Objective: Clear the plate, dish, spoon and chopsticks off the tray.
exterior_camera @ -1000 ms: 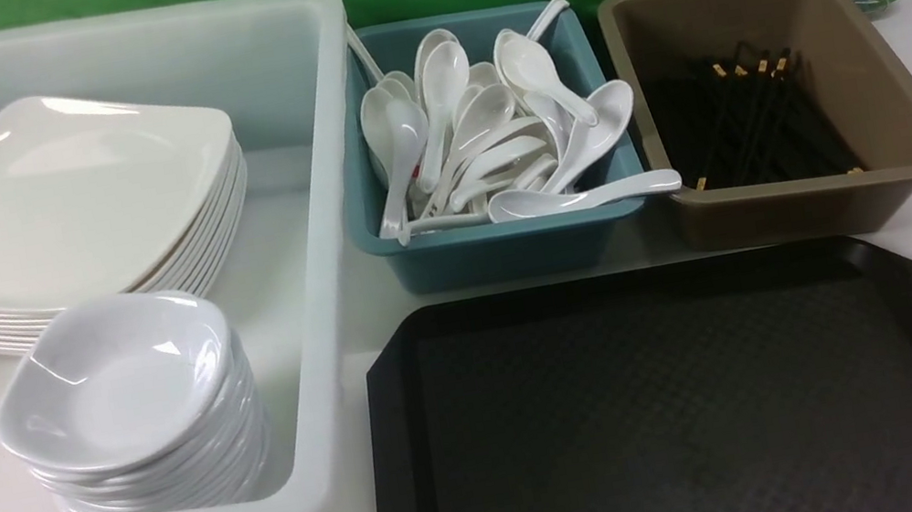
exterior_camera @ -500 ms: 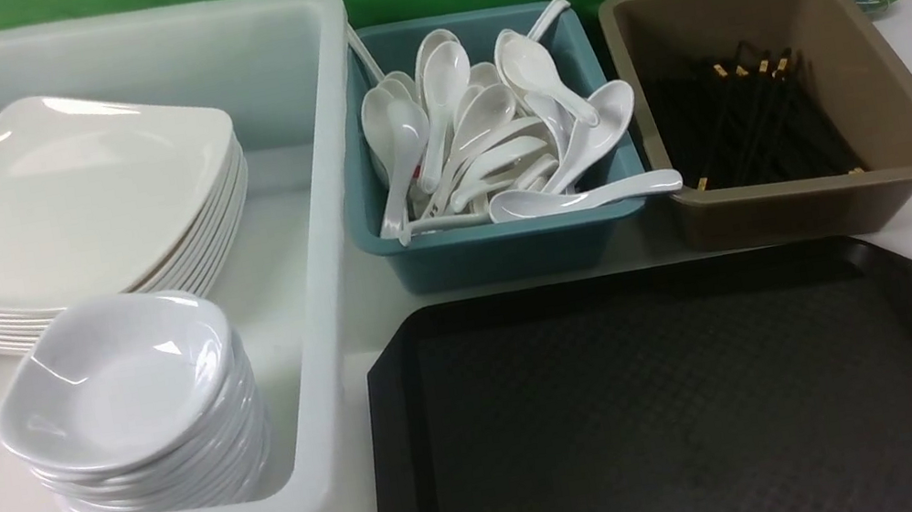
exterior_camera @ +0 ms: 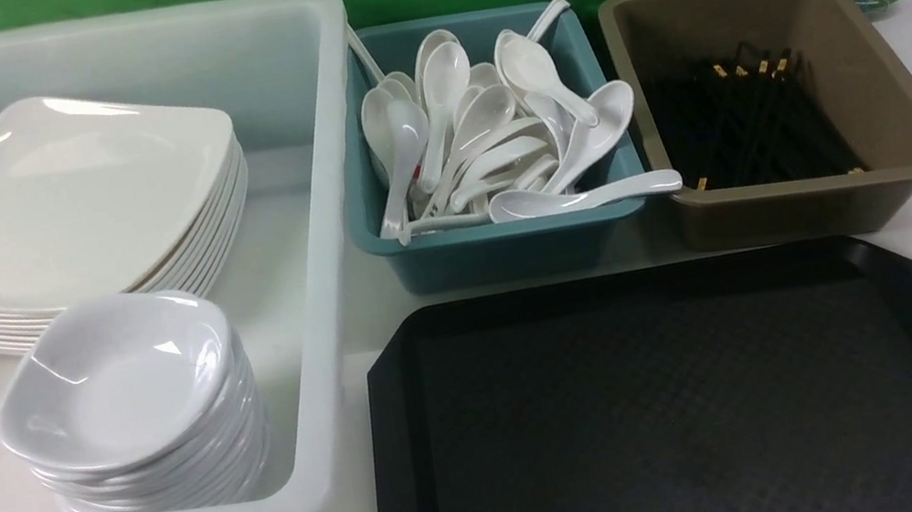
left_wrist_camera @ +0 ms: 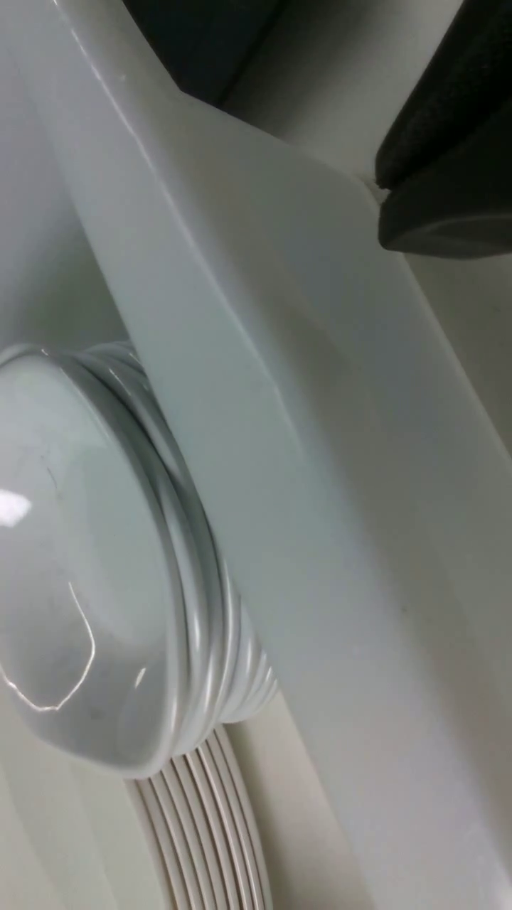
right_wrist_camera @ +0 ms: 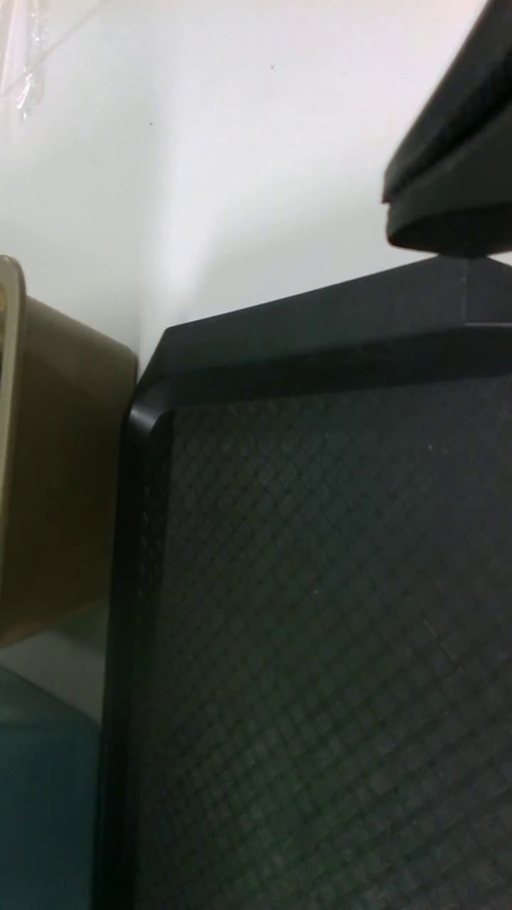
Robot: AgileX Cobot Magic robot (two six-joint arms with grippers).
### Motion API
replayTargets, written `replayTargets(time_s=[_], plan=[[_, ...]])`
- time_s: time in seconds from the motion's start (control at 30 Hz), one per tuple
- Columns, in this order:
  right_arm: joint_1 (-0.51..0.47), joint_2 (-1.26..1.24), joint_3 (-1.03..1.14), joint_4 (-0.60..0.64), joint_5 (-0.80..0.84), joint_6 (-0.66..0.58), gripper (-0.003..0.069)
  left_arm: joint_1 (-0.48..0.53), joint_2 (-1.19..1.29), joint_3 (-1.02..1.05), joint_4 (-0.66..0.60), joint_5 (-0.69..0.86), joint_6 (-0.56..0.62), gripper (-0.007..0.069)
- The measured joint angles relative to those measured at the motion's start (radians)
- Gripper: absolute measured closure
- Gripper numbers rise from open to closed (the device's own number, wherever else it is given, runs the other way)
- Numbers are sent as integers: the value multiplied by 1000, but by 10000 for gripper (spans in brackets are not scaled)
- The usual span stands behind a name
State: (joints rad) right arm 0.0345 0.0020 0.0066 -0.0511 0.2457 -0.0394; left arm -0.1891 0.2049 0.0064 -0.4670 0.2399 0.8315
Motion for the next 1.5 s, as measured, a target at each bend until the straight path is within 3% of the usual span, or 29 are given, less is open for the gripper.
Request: replayTargets(time_s=[0.63, 0.7, 0.8, 0.83, 0.87, 0.97, 1.13, 1.5], plan=[[0, 0, 0, 0, -4, 0, 583, 0, 0, 0, 9, -16, 0, 607], [0, 0, 0, 0, -4, 0, 575, 0, 0, 0, 11, -62, -49, 607], [0, 0, 0, 0, -4, 0, 571, 42, -22, 2, 115, -113, -290, 607], [0, 0, 0, 0, -4, 0, 571, 54, -28, 3, 126, -115, -311, 607], [0, 0, 0, 0, -5, 0, 569, 106, -63, 5, 236, -138, -497, 607], [0, 0, 0, 0, -6, 0, 568, 210, -169, 4, 358, -125, -741, 607], [0, 0, 0, 0, -6, 0, 549, 252, -203, 4, 393, -11, -785, 607], [0, 1, 0, 0, -7, 0, 511, 253, -203, 4, 406, -2, -788, 607]])
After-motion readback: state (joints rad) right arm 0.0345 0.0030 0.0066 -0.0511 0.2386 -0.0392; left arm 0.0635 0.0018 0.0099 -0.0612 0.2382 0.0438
